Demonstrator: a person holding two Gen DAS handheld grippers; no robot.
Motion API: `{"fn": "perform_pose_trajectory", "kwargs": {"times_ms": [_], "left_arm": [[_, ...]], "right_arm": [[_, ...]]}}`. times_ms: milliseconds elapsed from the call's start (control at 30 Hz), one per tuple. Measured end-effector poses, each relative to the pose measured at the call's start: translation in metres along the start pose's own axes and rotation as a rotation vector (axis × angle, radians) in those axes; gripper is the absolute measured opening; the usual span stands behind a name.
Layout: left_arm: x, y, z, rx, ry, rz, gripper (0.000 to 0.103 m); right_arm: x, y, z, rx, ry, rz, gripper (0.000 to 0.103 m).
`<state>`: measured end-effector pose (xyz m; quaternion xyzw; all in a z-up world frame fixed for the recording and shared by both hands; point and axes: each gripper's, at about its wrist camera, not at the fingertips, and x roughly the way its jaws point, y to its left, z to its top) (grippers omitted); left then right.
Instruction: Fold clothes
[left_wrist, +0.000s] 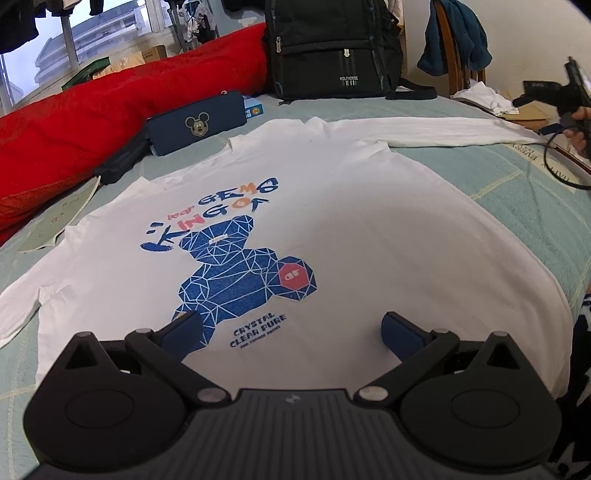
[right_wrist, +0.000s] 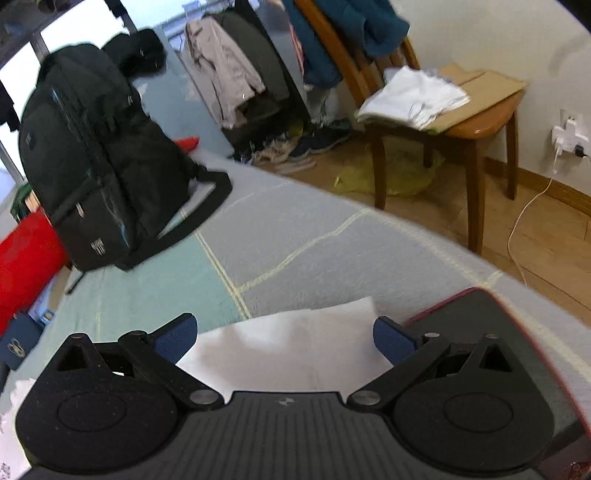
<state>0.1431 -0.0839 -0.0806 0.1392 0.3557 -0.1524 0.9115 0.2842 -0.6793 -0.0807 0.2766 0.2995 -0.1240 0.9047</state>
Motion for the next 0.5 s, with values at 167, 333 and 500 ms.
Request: {"fn": "perform_pose_trajectory", "kwargs": {"times_ms": [167, 333, 500], "left_arm": [[-0.007, -0.003, 0.0, 0.007, -0.018, -0.01, 0.102], [-0.018, 0.0, 0.0, 0.002, -0.041, -0.006, 0.102], [-0.028, 0.007, -0.004, -0.026, -0.051, -0.007, 0.102]], "right_arm": [[-0.04, 0.012, -0.018, -0.013, 0.007, 0.149, 0.103], [-0.062, 0.045, -0.054, -0.079, 0.056, 0.231, 0.103], [-0.08, 0.079, -0.087, -0.152, 0.099, 0.298, 0.103]]}}
